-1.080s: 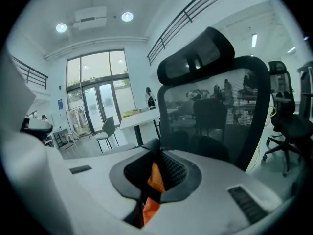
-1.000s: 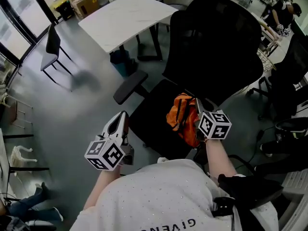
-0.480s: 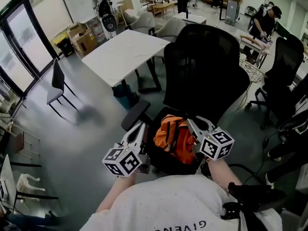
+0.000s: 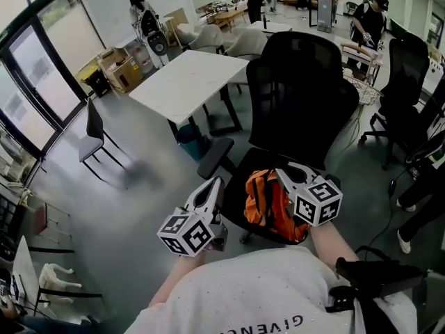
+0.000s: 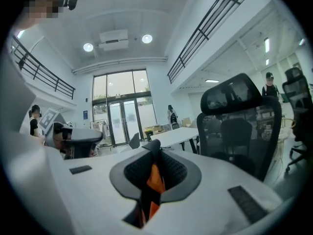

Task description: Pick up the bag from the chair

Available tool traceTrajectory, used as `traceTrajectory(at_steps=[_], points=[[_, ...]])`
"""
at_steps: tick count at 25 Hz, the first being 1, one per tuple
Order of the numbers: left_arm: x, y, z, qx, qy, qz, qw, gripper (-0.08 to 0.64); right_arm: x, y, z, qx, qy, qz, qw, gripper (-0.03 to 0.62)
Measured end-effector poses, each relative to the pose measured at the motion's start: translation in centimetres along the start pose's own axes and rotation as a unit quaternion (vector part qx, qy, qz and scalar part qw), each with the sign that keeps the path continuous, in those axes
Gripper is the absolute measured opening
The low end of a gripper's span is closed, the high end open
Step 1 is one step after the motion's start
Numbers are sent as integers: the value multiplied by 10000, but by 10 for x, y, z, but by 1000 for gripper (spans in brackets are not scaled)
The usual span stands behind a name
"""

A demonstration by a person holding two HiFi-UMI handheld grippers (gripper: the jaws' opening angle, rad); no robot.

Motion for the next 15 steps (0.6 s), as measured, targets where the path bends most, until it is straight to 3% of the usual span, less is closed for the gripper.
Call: traceTrajectory(at_steps=[4,9,15], points=[[-37,-7,10,-251,-111,101,9996,12,-29,-23,0,258,218,303,9990,21],[-81,-3,21,-252,-100,361,9990,12,-70,-65,0,279,369,671,9967,22],[-137,6,39,184,-282,581,9977,12,-133,-122,7,291,768,991,9917,23]])
Point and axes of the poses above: the fingertips, and each gripper's own axes: x forward along the fingers, y to its right, z out of its underside, the point moved 5 cm from there along -x, backward along the fingers, and after that the axes turned 11 degrees about -y, right-handed, at the moved point
